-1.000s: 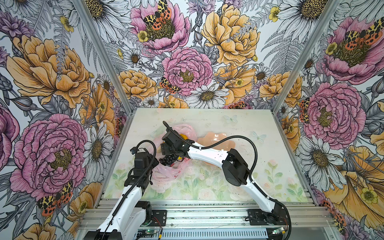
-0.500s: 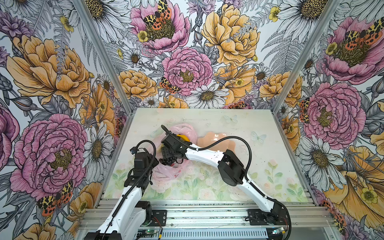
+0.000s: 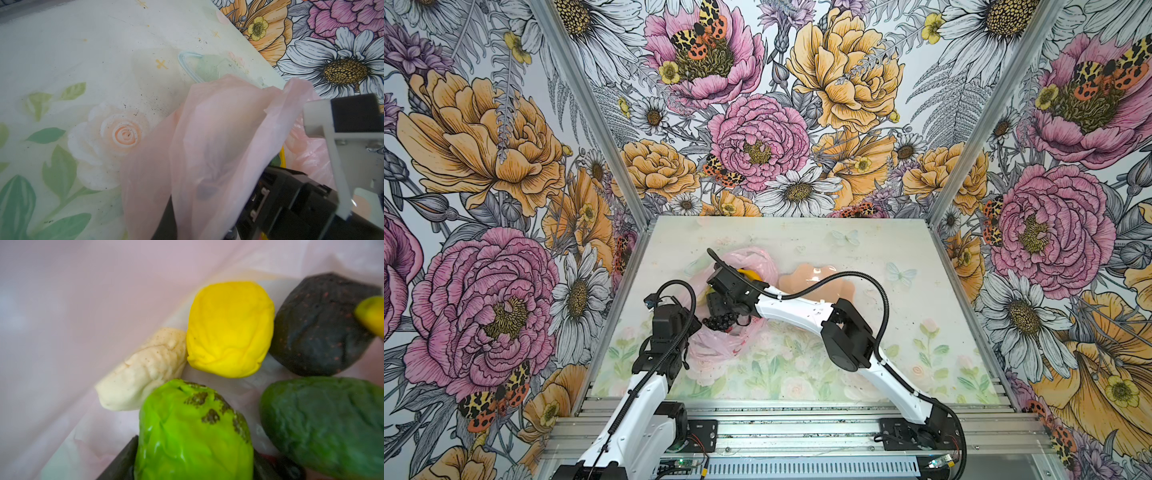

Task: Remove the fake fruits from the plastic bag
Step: 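Lower the right gripper and grasp the lime-green fruit, then lift the lime-green fruit out of the bag and carry it over the pink bowl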

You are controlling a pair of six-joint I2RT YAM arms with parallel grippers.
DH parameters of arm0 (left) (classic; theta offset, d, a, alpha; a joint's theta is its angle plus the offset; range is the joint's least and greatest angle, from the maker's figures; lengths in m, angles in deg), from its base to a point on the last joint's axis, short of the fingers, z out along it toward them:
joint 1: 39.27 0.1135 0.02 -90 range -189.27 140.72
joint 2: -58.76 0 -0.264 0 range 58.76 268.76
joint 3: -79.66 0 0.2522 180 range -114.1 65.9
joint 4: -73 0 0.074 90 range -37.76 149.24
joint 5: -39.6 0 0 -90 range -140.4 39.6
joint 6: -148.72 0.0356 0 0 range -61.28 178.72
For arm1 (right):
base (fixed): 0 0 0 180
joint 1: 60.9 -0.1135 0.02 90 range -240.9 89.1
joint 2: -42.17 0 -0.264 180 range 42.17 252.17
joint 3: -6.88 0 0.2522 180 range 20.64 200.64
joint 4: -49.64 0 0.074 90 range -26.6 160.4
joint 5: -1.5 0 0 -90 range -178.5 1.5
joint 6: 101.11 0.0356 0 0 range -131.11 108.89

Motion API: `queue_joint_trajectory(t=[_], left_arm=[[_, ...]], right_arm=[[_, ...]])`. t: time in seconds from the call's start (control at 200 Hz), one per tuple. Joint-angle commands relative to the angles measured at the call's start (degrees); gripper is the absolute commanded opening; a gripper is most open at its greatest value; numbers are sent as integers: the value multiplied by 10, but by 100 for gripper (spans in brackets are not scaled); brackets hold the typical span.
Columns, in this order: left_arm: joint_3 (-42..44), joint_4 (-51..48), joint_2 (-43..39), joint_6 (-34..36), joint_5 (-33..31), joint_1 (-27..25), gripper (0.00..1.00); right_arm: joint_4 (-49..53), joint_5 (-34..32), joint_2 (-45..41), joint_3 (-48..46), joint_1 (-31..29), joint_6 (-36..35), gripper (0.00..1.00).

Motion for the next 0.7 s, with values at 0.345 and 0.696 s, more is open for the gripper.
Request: queue_joint_trajectory(t=[0.345, 0.696], left_arm=[[16, 25, -14, 9, -3, -3, 12], [21, 31, -18, 9, -8, -1, 12]], right_arm=[[8, 29, -155, -64, -3, -18, 63], [7, 43, -312, -238, 37, 3, 59]])
